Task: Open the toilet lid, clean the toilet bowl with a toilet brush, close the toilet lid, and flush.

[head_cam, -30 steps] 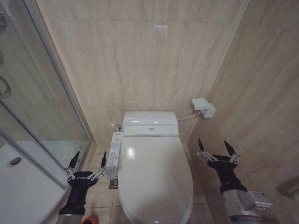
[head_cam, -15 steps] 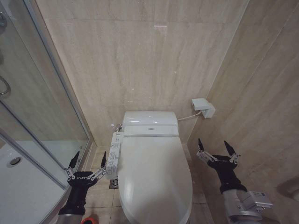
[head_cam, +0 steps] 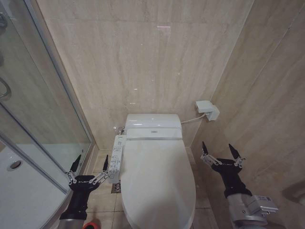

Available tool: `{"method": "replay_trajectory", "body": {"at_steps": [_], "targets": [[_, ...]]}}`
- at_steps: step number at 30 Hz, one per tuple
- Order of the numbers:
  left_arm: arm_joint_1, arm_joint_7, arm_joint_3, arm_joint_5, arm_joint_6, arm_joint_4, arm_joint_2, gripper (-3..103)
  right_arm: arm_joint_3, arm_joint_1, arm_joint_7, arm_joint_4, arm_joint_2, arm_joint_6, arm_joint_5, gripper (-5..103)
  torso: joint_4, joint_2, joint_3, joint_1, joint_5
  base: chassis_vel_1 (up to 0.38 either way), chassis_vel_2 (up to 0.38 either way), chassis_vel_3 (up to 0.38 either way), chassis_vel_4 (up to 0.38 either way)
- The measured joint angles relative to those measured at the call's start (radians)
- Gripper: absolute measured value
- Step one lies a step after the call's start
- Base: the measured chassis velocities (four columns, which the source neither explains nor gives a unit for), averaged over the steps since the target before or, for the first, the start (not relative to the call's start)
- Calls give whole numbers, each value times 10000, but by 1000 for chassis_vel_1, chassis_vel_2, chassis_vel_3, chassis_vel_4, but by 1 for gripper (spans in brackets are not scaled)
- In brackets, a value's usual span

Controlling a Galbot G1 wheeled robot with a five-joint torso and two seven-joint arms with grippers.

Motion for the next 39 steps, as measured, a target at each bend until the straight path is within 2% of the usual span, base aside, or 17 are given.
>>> {"method": "replay_trajectory", "body": {"at_steps": [39], "targets": [[0, 0, 0, 0, 0, 0, 0, 100, 0, 0, 0, 0, 0, 0, -2, 100, 0, 0, 0, 0, 0, 0, 0, 0, 0]]}}
